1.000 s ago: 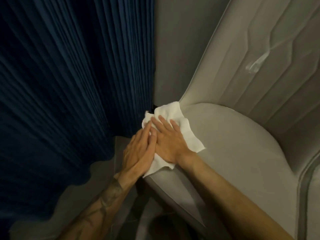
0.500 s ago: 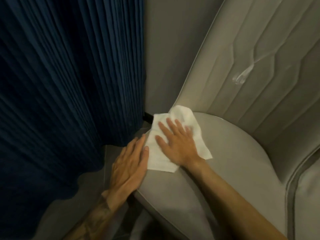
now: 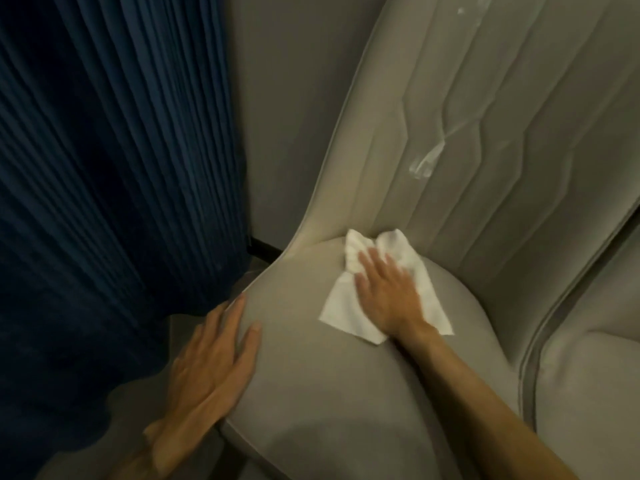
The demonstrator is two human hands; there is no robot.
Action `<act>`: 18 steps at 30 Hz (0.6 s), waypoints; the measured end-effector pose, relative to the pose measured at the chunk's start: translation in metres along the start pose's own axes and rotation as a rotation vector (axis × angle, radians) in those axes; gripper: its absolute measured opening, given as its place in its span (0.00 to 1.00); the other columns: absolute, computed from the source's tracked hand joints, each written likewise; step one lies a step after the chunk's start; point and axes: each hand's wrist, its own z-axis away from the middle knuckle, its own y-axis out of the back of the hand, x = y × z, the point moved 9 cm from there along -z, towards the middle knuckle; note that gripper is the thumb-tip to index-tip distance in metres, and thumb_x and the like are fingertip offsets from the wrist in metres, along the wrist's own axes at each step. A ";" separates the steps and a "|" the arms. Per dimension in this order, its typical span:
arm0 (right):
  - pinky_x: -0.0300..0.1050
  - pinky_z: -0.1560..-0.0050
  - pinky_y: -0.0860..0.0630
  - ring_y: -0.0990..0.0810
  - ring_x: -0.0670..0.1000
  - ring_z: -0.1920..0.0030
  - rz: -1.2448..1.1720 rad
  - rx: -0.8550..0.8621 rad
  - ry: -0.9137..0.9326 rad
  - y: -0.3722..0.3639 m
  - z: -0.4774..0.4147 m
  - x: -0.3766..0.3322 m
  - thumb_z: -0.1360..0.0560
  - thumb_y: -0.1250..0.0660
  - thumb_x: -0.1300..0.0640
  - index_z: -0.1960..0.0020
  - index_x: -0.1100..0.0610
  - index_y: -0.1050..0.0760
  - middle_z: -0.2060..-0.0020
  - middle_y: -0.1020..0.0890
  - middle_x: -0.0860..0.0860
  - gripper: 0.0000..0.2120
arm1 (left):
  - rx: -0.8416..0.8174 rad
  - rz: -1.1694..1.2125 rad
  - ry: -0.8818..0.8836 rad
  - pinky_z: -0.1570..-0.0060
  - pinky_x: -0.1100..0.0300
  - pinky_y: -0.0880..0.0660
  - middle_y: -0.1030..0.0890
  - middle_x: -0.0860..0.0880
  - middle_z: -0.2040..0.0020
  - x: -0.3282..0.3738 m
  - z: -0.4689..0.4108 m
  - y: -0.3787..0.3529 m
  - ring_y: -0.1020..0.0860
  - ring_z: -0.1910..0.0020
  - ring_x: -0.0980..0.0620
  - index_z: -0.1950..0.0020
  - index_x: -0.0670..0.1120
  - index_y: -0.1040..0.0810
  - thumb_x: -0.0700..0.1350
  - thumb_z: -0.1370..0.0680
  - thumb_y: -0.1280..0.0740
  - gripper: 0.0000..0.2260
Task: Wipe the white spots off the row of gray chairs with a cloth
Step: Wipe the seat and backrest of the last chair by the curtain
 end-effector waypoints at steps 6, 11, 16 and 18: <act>0.64 0.20 0.51 0.52 0.60 0.16 -0.025 -0.014 -0.286 -0.007 -0.001 0.007 0.13 0.55 0.45 0.15 0.54 0.52 0.15 0.51 0.54 0.29 | -0.086 0.049 -0.023 0.18 0.45 0.47 0.51 0.58 0.15 0.030 -0.029 0.002 0.46 0.16 0.48 0.16 0.65 0.54 0.72 0.21 0.59 0.33; 0.60 0.19 0.47 0.49 0.56 0.16 -0.119 0.004 0.023 -0.007 -0.044 -0.060 0.14 0.52 0.44 0.16 0.52 0.48 0.16 0.46 0.51 0.29 | -0.101 -0.064 -0.094 0.19 0.49 0.49 0.53 0.56 0.15 0.061 -0.060 -0.008 0.48 0.16 0.50 0.15 0.62 0.54 0.64 0.15 0.54 0.28; 0.55 0.22 0.39 0.42 0.51 0.17 -0.125 0.116 -0.061 0.016 -0.023 0.048 0.14 0.50 0.47 0.18 0.48 0.42 0.18 0.38 0.47 0.25 | -0.116 -0.134 -0.159 0.18 0.47 0.47 0.53 0.53 0.14 0.084 -0.087 -0.017 0.46 0.16 0.48 0.15 0.61 0.56 0.66 0.16 0.56 0.30; 0.57 0.24 0.35 0.37 0.51 0.19 -0.122 0.138 -0.144 0.023 -0.005 0.080 0.15 0.52 0.45 0.19 0.46 0.39 0.21 0.33 0.44 0.25 | -0.115 -0.152 -0.188 0.18 0.47 0.46 0.53 0.52 0.14 0.090 -0.093 -0.018 0.45 0.17 0.46 0.15 0.62 0.56 0.66 0.16 0.55 0.30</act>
